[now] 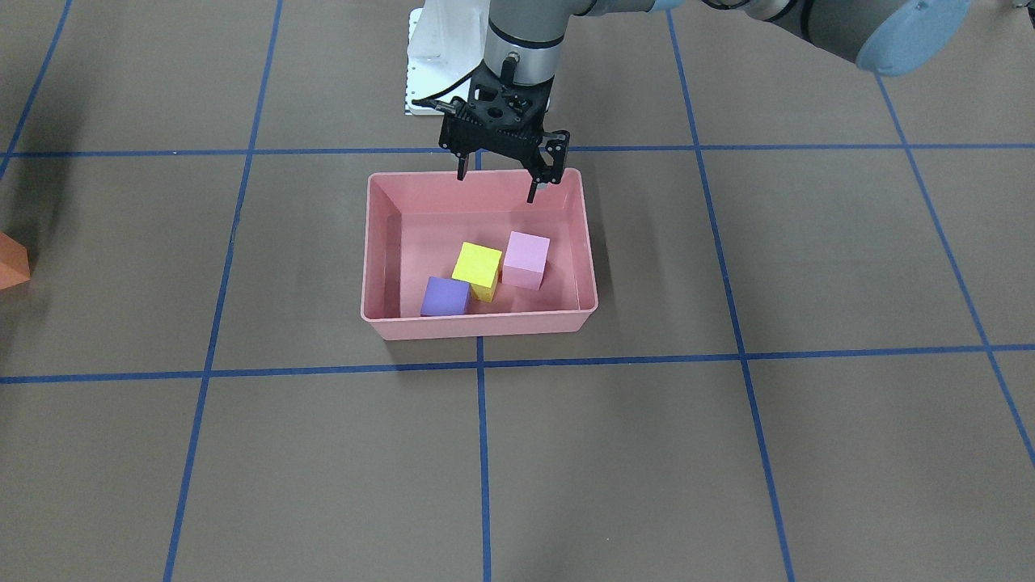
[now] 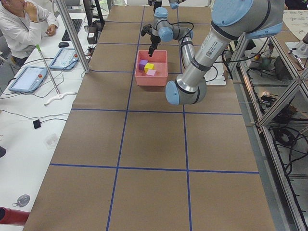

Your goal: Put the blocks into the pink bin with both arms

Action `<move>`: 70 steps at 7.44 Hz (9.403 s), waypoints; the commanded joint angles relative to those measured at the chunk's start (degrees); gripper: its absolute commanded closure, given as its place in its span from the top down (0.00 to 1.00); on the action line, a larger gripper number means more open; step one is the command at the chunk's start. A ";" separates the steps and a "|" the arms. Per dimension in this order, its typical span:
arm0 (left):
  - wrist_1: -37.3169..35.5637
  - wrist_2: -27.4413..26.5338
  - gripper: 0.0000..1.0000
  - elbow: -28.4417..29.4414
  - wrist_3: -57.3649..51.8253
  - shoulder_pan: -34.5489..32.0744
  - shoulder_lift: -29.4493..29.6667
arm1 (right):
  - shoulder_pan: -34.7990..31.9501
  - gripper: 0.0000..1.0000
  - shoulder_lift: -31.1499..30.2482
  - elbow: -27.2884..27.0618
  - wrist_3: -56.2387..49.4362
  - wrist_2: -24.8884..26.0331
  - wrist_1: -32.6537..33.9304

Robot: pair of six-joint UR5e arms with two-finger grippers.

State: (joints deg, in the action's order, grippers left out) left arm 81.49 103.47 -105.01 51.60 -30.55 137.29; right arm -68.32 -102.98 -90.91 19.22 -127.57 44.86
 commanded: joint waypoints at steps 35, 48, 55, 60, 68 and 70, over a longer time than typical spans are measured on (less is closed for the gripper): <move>3.61 21.34 1.00 -0.99 -51.71 -45.68 -40.14 | 1.56 1.00 35.61 -16.59 -1.55 5.78 58.94; 10.44 32.23 1.00 3.94 -62.50 -59.36 -59.77 | -18.08 1.00 9.64 -15.79 -31.26 -0.84 58.77; 12.99 32.23 1.00 7.02 -62.94 -60.85 -57.13 | -20.80 1.00 6.83 -14.92 -31.00 -0.84 58.86; 13.25 32.15 1.00 6.93 -62.77 -60.85 -57.39 | -20.81 1.00 6.65 -14.48 -30.91 -0.92 58.86; 13.25 32.24 1.00 6.84 -62.94 -60.85 -58.01 | -20.81 1.00 5.51 -14.56 -31.00 -1.01 58.86; 13.25 32.15 1.00 6.93 -62.94 -60.85 -58.01 | -20.81 1.00 5.51 -14.65 -31.00 -1.10 58.86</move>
State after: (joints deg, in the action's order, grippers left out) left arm 94.75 135.71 -98.16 -11.32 -91.41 79.29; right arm -89.12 -97.47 -105.50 -11.78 -128.60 103.71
